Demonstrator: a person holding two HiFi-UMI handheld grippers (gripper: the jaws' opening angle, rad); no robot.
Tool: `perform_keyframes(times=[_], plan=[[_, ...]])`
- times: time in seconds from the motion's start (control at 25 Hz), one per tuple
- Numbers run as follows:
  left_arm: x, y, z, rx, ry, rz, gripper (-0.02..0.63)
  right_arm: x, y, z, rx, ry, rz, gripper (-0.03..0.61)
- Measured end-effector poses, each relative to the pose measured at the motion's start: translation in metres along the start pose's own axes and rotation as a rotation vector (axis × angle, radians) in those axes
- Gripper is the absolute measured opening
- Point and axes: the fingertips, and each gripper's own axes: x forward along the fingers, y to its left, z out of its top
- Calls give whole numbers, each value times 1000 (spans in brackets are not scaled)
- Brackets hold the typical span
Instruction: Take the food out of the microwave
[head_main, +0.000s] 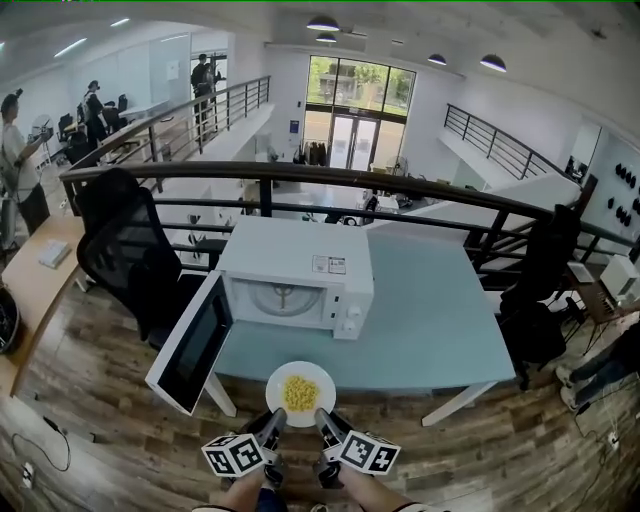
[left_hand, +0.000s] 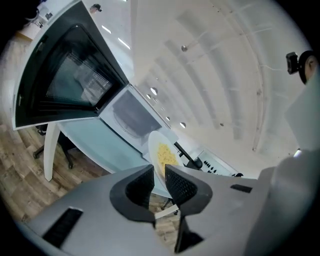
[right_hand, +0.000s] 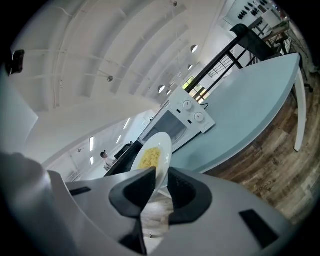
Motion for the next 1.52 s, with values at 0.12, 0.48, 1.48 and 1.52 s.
perform_keyframes(times=[0.12,0.48,1.48,1.52], plan=[[-8,-8,-9,1,-12,7,83,-13,0,-3,-5,9,14,86],[-34,-30,-38,-3,-39,24,82,-51,0,-16,-23,37,35,84],[-55,-35,-72,-11,-35,52,81,-77,-13,-40,-8,72,27,83],[-54,-35,-72,-11,-35,53,81,-76,-13,-40,-8,72,27,83]])
